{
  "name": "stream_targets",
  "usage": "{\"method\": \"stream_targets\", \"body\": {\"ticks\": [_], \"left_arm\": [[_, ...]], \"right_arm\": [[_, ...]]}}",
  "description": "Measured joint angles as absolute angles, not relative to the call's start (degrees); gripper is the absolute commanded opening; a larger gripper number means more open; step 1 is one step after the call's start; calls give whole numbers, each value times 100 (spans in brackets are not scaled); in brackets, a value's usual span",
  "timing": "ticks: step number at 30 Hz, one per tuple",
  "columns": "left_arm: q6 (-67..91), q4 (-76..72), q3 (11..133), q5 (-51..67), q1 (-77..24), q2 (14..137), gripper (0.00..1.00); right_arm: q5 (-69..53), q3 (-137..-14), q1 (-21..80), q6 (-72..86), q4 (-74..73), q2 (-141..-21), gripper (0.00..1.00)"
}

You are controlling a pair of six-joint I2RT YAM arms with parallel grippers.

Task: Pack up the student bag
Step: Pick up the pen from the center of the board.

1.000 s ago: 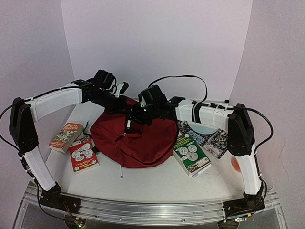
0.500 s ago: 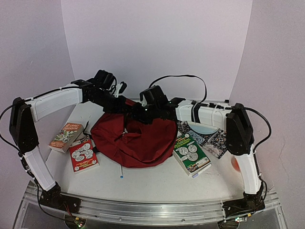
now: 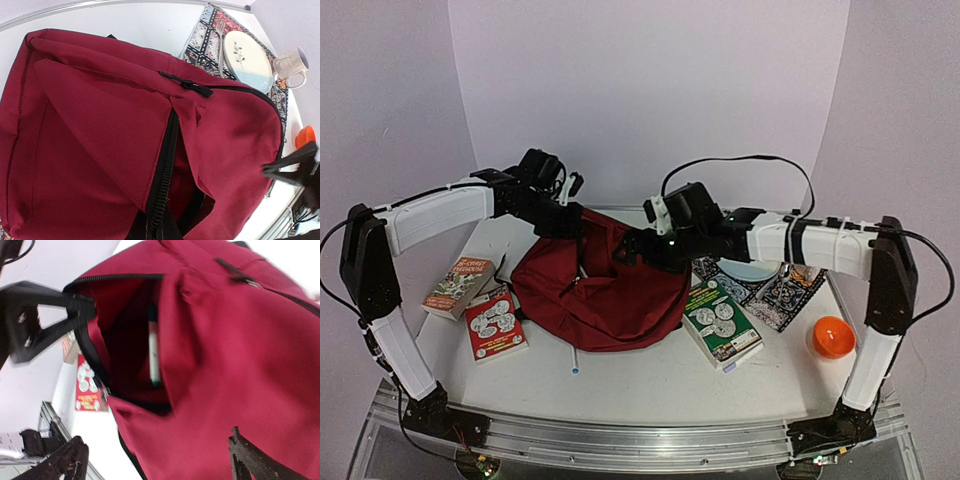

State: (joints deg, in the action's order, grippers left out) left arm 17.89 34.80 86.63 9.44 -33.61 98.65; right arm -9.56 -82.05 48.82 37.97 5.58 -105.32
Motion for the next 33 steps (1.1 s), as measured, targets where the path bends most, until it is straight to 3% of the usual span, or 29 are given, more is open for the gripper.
{"method": "stream_targets", "body": {"ticks": [6,13,19,33], "left_arm": [[1793,3424,8584,805,-3358,9865,0],[1796,3395,8481,670,-3332,9863,0],[1798,3385,8399,588,-3220,9830,0],[1800,3402,8311,578,-2957,9703,0]], "right_arm": [[-753,-7497,4675,3702,65,-9624,98],[-267,-7063,4541,3931,-814,-9346,98],[-46,-5896,4530,4545,-1454,-8879,98],[630,-4306,4345,5980,-2688,-8015,70]]}}
